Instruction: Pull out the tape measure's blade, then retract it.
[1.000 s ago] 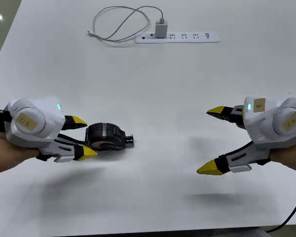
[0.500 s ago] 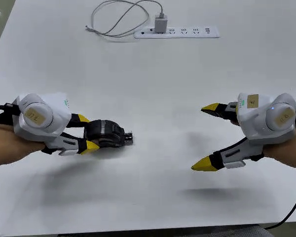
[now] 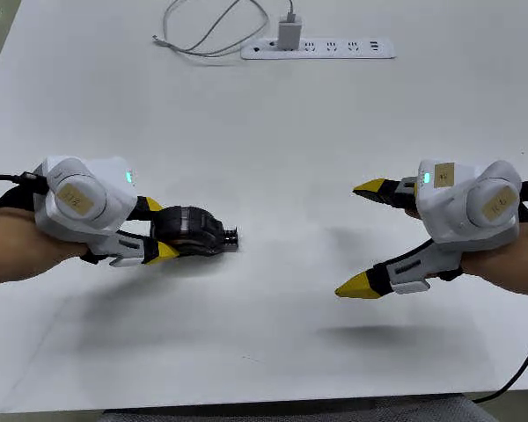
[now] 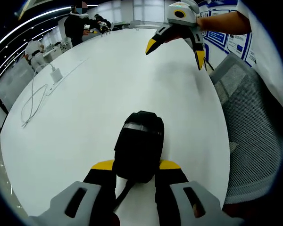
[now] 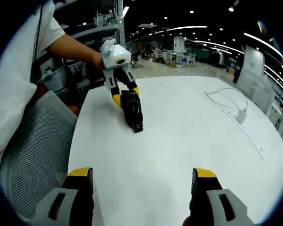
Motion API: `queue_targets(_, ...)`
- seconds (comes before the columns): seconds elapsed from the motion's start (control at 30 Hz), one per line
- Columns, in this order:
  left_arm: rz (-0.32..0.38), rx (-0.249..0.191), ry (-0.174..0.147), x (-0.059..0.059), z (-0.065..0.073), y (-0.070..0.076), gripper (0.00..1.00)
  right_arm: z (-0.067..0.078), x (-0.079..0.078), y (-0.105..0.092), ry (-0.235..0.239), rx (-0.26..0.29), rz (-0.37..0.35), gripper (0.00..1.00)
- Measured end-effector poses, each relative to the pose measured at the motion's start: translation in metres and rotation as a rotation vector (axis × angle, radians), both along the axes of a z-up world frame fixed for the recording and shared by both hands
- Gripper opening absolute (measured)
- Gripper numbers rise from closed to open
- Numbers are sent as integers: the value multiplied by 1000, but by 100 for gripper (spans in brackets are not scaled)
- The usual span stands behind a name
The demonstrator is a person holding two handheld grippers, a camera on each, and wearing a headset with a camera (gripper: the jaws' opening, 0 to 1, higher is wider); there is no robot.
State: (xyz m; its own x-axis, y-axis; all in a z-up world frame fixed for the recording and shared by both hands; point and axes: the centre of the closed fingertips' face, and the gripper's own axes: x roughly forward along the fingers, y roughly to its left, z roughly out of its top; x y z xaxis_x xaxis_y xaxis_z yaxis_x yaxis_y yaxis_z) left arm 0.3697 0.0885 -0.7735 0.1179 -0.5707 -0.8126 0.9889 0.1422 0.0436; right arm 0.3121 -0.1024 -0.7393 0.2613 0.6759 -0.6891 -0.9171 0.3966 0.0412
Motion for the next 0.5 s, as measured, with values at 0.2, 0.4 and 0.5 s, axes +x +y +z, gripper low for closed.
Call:
queue_targets(0.2, -6, 9, -14, 0, 0, 0, 26, 0, 2, 5, -6, 7, 6, 81)
queue_targets(0.4, -15, 18, -22, 0, -1, 1, 25, -1, 6, 13, -19, 16, 25, 77)
queue_targets(0.5, -27, 19, -26, 1, -1, 0, 25, -2, 9, 18, -24, 22, 35, 74)
